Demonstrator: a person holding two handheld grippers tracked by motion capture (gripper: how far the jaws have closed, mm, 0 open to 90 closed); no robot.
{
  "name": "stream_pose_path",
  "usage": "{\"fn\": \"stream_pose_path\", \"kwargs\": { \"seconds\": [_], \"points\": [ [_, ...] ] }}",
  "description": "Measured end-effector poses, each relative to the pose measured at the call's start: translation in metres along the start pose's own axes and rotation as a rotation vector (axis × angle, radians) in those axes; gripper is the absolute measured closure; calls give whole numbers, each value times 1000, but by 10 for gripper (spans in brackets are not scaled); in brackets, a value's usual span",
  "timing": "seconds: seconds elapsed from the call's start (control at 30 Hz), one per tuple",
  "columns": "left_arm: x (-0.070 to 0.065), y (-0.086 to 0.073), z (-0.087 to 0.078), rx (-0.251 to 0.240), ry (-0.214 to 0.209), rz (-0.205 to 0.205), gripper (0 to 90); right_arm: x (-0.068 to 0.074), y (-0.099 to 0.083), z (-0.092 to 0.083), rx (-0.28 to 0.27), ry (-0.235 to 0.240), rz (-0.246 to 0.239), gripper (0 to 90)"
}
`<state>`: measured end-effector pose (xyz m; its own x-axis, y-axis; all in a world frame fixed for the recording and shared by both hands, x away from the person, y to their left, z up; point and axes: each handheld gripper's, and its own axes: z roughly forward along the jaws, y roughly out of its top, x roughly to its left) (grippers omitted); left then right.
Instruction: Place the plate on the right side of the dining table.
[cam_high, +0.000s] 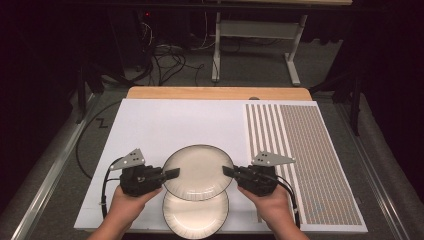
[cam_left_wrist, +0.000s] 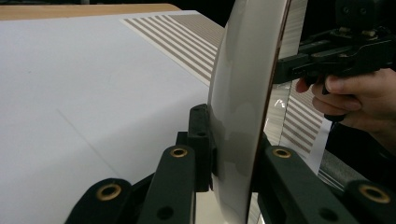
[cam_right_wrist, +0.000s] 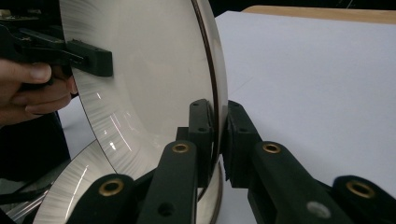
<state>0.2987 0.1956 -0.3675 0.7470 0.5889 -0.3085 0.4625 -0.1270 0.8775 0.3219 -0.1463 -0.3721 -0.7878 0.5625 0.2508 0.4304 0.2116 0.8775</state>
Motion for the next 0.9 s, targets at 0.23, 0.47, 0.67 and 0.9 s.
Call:
{"fn": "stream_pose_path", "kwargs": {
  "seconds": [0.23, 0.47, 0.67, 0.9],
  "points": [
    [-6, 19, 29, 26, -30, 7, 797, -18, 1, -24, -8, -44, 18, 852],
    [-12, 33, 54, 55, -54, 9, 795, -34, 1, -47, -20, -90, 32, 849],
    [-16, 45, 84, 92, -89, 3, 793, -47, -4, -65, -26, -127, 53, 849],
    [-24, 57, 120, 142, -112, 8, 787, -65, -10, -88, -32, -176, 77, 846]
  ]
}}
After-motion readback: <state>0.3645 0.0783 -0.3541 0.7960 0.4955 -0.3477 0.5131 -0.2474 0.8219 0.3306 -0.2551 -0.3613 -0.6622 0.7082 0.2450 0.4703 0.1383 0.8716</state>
